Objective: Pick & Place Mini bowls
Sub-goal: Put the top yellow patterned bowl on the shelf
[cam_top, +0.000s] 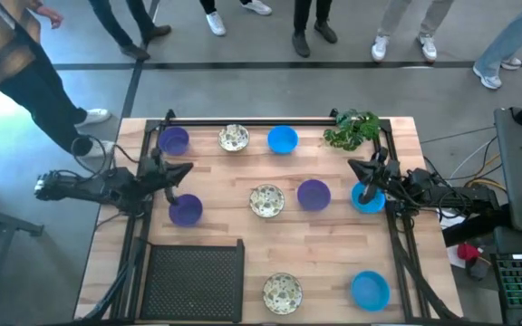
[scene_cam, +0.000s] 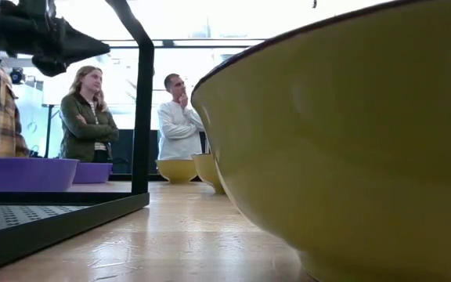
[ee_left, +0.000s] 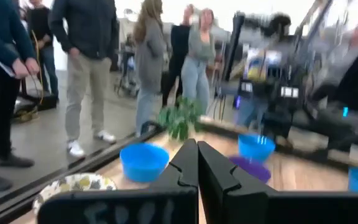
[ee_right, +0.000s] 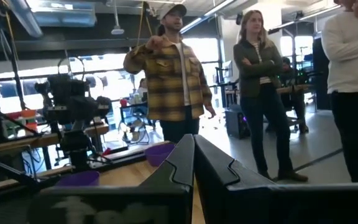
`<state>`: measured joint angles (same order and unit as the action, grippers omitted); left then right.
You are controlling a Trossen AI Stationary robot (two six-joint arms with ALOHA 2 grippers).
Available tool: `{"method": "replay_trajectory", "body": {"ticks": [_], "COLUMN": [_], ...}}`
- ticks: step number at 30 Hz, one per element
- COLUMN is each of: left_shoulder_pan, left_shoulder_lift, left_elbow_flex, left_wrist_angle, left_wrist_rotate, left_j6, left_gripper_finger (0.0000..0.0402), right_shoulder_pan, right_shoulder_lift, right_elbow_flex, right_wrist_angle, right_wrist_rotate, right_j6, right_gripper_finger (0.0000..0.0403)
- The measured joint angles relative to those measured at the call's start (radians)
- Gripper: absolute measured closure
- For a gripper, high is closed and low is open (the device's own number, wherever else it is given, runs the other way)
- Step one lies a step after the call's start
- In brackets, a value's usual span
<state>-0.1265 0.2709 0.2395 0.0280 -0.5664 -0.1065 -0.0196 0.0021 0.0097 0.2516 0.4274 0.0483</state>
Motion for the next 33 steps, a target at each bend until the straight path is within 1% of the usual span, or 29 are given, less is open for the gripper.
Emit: {"method": "replay_trajectory", "body": {"ticks": [3,5,8,12,15,19,22,26,31,33], "left_shoulder_pan": [0.000,0.000,0.000,0.001,0.001,0.015,0.048,0.117,0.230,0.285], "left_shoulder_lift": [0.092,0.153,0.238,0.335,0.402,0.486,0.545,0.596,0.647,0.663], "left_elbow_flex": [0.085,0.140,0.233,0.360,0.450,0.553,0.613,0.690,0.757,0.769], "left_wrist_angle": [-0.062,-0.112,-0.196,-0.348,-0.434,-0.463,-0.490,-0.539,-0.657,-0.669], "left_wrist_rotate": [-0.007,-0.030,-0.113,-0.228,-0.266,-0.304,-0.302,-0.299,-0.188,-0.139], "left_j6": [-0.021,-0.053,-0.145,-0.286,-0.327,-0.343,-0.380,-0.500,-0.609,-0.631], "left_gripper_finger": [0.0402,0.0402,0.0402,0.0402,0.0402,0.0402,0.0402,0.0402,0.0402,0.0402], "right_shoulder_pan": [0.000,0.000,0.000,0.000,0.000,0.000,0.000,0.000,0.000,0.000], "right_shoulder_lift": [0.000,0.000,0.000,0.000,0.000,0.000,0.000,0.000,0.000,0.000], "right_elbow_flex": [0.000,0.000,0.000,0.000,0.000,0.000,0.000,0.000,0.000,0.000], "right_wrist_angle": [0.000,0.000,0.000,0.001,0.001,0.001,0.001,0.001,0.001,0.001], "right_wrist_rotate": [0.000,0.000,0.000,0.000,0.000,0.000,0.000,0.000,0.000,0.000], "right_j6": [0.000,0.001,0.001,0.000,0.002,0.001,0.004,0.004,0.004,0.004], "right_gripper_finger": [0.0394,0.0394,0.0394,0.0394,0.0394,0.0394,0.0394,0.0394,0.0394,0.0394]}}
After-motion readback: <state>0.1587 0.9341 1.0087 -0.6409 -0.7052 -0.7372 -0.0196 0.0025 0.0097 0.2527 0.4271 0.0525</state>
